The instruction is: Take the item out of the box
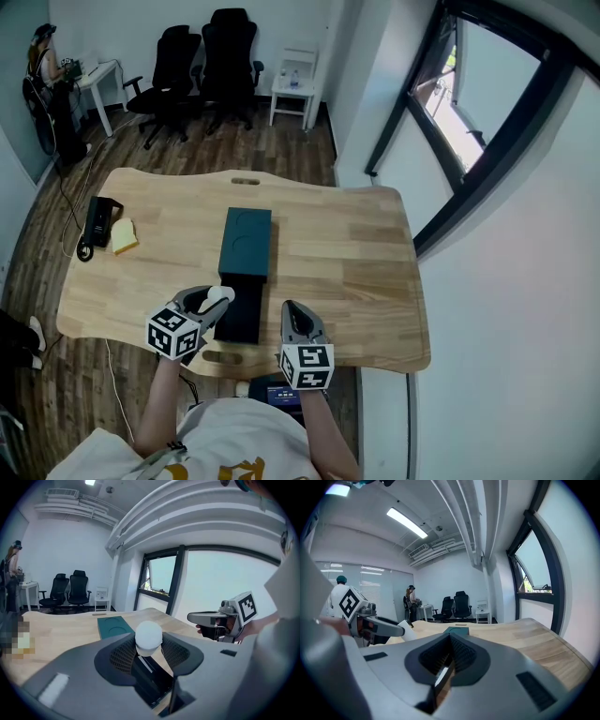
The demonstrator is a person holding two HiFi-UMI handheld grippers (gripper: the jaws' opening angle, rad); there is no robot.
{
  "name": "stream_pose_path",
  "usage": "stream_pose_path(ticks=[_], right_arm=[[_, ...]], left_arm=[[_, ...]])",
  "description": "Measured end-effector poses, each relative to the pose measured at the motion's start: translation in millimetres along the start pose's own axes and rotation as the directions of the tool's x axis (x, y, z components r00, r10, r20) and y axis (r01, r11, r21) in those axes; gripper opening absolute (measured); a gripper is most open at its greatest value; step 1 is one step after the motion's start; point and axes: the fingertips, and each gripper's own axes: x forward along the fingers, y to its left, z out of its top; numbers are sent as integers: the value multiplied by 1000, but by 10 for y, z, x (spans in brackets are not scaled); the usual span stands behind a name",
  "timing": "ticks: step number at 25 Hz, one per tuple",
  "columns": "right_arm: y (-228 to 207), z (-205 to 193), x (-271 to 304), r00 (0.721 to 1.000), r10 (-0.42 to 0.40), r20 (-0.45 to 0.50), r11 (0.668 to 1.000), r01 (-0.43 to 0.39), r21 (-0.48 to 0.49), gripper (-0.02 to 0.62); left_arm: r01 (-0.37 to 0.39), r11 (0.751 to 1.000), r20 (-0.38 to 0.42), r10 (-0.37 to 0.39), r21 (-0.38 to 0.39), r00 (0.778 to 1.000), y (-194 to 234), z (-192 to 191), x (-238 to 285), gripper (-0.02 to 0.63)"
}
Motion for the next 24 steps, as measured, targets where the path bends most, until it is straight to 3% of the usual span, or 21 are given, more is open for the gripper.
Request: stream_pose_path(ticks=[24], right_arm=[[-66,-21,92,1000,-26,-6,1000,26,-2,5]], left_arm=[[-5,1000,-9,5,-25,1000,190,-39,6,170]])
